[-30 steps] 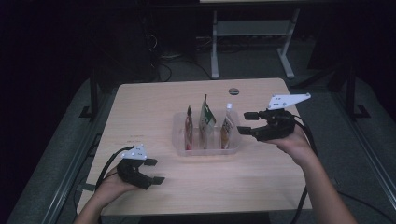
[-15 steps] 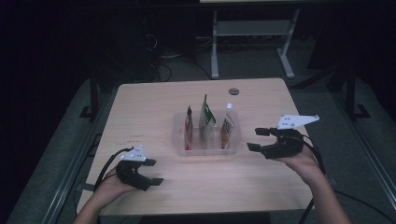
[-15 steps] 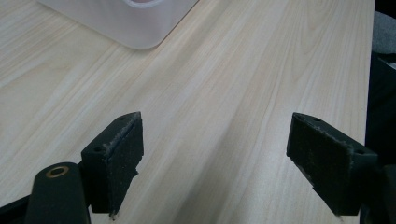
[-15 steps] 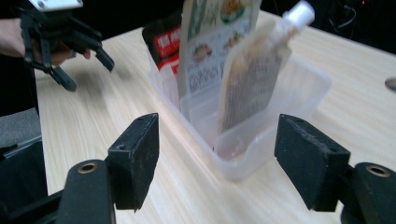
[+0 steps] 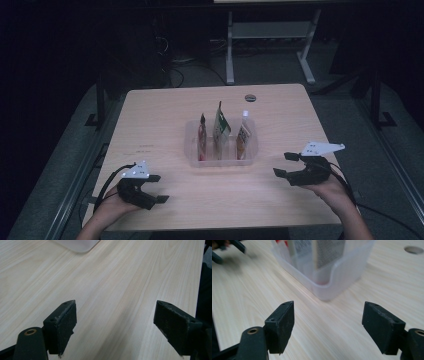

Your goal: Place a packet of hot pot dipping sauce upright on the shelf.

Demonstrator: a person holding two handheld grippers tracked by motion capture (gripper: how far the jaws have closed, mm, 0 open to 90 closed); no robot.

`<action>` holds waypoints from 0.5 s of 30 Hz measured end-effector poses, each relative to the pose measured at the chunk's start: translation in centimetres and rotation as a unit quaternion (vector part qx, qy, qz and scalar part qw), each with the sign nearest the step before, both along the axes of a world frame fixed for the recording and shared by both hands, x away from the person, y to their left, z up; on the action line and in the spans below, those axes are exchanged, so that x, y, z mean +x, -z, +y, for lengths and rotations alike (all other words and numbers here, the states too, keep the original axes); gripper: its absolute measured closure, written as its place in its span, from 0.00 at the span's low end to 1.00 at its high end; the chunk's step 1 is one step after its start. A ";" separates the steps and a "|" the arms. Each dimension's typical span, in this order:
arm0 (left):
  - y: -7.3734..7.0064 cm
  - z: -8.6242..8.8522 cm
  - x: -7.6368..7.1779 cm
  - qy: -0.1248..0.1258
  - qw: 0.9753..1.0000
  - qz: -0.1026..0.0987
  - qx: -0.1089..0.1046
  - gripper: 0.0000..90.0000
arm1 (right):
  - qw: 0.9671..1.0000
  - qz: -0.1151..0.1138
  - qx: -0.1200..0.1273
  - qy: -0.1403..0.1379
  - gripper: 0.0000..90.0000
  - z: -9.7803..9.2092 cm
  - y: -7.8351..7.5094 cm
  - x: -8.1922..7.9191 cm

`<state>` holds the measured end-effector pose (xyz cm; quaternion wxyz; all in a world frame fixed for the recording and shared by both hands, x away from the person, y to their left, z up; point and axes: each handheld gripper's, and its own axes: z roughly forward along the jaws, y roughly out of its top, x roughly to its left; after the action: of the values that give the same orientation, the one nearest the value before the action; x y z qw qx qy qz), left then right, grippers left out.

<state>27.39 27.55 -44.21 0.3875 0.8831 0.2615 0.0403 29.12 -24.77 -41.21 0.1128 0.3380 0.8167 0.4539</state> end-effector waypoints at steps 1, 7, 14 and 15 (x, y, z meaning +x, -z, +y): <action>0.1 0.2 -0.1 -0.002 1.000 0.001 -0.001 0.20 | 1.000 0.002 -0.002 0.005 0.27 -0.2 0.3 -0.1; 0.2 1.2 -0.2 -0.016 1.000 -0.002 0.000 0.20 | 1.000 0.013 -0.014 0.022 0.24 -0.8 1.8 -0.4; 0.4 1.9 0.3 -0.028 1.000 -0.014 0.002 0.20 | 0.999 0.028 -0.038 0.027 0.21 -0.8 3.5 0.0; 0.5 1.9 0.3 -0.029 0.999 -0.013 0.003 0.20 | 0.998 0.029 -0.043 0.027 0.20 -0.8 3.7 0.0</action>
<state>27.71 29.49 -44.75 0.3867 0.8757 0.2821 0.0635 29.11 -25.56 -44.86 0.1160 0.3679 0.8291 0.4048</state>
